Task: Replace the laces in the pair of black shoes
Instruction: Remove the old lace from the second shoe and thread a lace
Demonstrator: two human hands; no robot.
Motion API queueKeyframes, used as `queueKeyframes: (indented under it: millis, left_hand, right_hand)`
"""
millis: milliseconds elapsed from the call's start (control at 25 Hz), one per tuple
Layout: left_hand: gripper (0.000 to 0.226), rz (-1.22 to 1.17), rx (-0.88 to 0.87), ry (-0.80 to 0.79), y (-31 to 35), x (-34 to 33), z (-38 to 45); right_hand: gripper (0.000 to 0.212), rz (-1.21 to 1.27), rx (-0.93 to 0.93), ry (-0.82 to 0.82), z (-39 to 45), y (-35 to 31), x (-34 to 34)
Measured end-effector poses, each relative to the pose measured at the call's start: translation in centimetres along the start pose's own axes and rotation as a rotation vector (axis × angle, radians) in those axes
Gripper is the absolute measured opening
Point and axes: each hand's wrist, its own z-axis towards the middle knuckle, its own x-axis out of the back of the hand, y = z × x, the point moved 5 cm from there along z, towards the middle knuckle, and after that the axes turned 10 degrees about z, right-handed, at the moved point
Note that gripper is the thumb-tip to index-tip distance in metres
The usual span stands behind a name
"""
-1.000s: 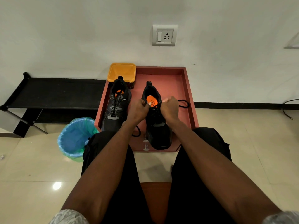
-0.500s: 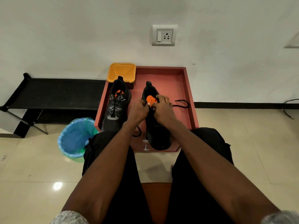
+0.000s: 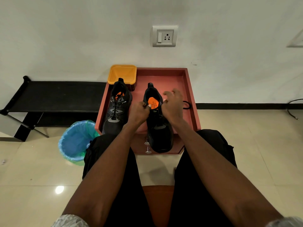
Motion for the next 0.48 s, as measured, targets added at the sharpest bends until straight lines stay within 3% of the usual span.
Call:
queueKeyframes:
  millis: [80, 160, 240, 360, 480]
  left_hand:
    - [0.035, 0.005, -0.003, 0.009, 0.1, 0.0, 0.0]
    - [0.037, 0.009, -0.005, 0.012, 0.2, 0.1, -0.1]
    - [0.037, 0.004, -0.006, 0.006, 0.2, 0.1, -0.2]
    - [0.036, 0.000, -0.005, 0.003, 0.1, 0.3, -0.1]
    - [0.038, 0.003, -0.003, -0.006, 0.0, 0.4, -0.1]
  right_hand:
    - [0.034, -0.217, 0.224, -0.194, -1.1, -1.2, -1.8]
    - [0.032, -0.355, 0.261, -0.307, -1.5, -0.4, -3.2]
    - [0.033, -0.356, 0.267, -0.320, -1.5, 0.0, -3.4]
    - [0.027, -0.238, 0.311, -0.208, -1.5, -0.9, -2.3]
    - [0.015, -0.130, 0.230, 0.074, -0.8, -1.4, 0.3]
